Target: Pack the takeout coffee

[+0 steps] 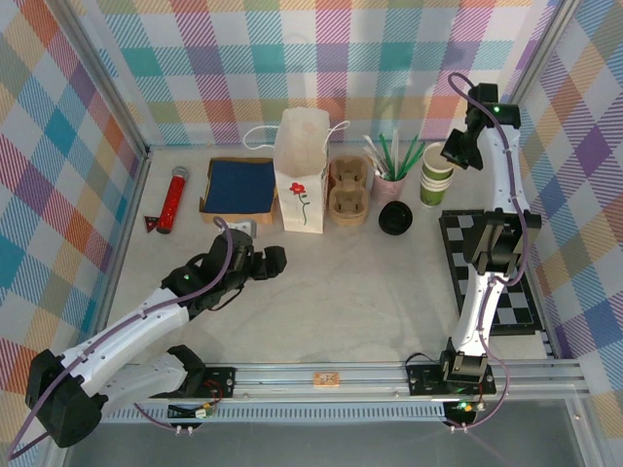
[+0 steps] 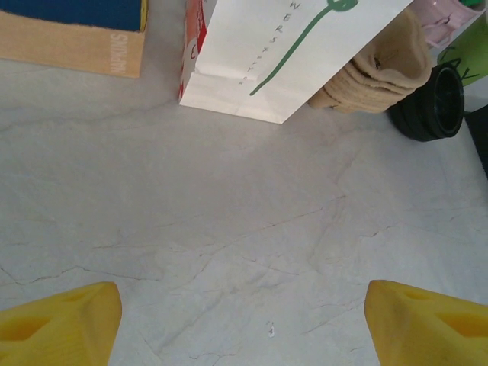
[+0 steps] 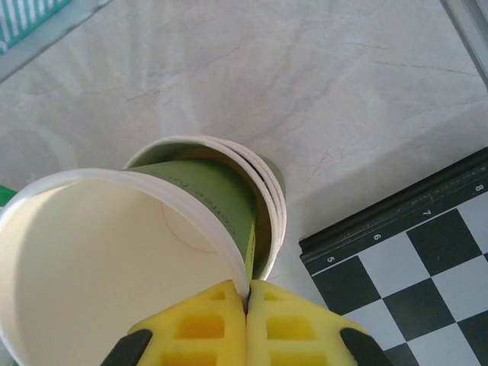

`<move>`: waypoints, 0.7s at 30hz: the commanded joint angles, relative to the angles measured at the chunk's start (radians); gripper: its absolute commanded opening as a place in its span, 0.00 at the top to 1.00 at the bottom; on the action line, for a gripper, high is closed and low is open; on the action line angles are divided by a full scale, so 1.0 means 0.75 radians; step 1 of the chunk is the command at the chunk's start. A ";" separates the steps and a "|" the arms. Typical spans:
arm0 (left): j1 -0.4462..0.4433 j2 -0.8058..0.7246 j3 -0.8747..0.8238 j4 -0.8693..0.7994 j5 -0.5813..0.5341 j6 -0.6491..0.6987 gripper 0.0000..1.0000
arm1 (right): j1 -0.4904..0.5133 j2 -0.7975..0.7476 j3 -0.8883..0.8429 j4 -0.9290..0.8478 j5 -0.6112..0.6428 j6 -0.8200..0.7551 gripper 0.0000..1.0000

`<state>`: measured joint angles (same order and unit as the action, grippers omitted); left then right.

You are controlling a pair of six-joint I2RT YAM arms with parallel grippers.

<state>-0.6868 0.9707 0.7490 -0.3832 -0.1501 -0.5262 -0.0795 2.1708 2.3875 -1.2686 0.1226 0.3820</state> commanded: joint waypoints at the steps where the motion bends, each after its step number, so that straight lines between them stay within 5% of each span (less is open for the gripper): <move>1: -0.016 -0.032 0.054 -0.041 -0.013 0.034 0.17 | -0.010 -0.004 0.088 -0.054 -0.016 0.018 0.94; 21: -0.016 -0.070 0.117 -0.068 -0.001 0.044 0.17 | -0.014 -0.167 0.236 -0.155 -0.039 -0.034 0.95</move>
<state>-0.6868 0.9417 0.8055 -0.4137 -0.1497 -0.5037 -0.0803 2.1330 2.5420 -1.3575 0.1127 0.3763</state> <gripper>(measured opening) 0.828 0.054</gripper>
